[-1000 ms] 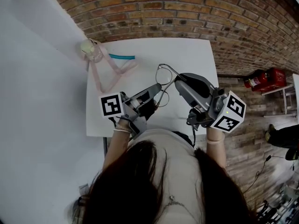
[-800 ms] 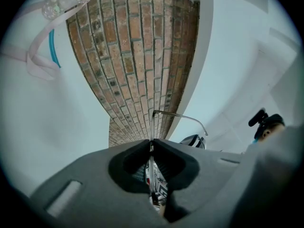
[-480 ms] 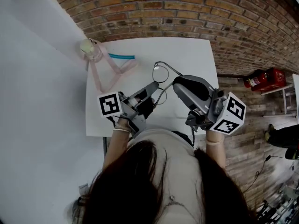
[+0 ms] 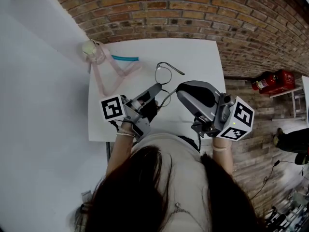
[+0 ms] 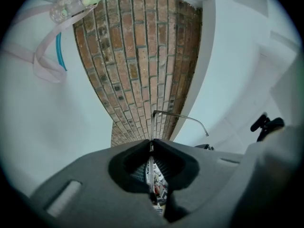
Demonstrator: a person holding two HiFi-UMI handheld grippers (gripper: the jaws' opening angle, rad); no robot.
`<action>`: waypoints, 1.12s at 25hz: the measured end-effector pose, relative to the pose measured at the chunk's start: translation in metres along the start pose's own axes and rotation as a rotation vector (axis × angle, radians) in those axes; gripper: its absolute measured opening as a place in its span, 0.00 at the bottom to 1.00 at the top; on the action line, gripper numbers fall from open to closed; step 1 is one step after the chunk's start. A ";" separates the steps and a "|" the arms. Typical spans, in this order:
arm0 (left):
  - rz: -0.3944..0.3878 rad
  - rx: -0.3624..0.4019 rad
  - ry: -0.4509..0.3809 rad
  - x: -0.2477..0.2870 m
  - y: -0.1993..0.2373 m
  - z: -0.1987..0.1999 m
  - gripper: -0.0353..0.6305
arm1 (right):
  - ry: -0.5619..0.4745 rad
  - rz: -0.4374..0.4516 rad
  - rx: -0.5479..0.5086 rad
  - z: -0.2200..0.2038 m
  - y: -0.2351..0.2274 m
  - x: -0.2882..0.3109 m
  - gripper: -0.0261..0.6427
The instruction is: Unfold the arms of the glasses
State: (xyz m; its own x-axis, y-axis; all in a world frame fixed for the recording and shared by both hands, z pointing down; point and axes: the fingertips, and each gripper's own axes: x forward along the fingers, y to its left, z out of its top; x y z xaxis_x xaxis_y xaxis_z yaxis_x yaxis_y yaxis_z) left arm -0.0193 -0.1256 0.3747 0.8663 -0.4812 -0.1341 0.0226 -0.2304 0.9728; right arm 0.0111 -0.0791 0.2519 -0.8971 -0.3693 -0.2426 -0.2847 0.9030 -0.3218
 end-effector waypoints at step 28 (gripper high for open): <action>0.047 -0.053 -0.129 -0.012 0.016 0.022 0.09 | 0.055 0.086 -0.015 -0.010 0.017 0.005 0.08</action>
State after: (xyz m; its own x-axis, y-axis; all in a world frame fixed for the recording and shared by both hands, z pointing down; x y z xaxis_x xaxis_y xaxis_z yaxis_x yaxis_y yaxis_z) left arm -0.0404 -0.1424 0.3877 0.7955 -0.5964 -0.1076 0.0124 -0.1615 0.9868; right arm -0.0017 -0.0638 0.2539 -0.9355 -0.2782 -0.2178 -0.2106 0.9340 -0.2885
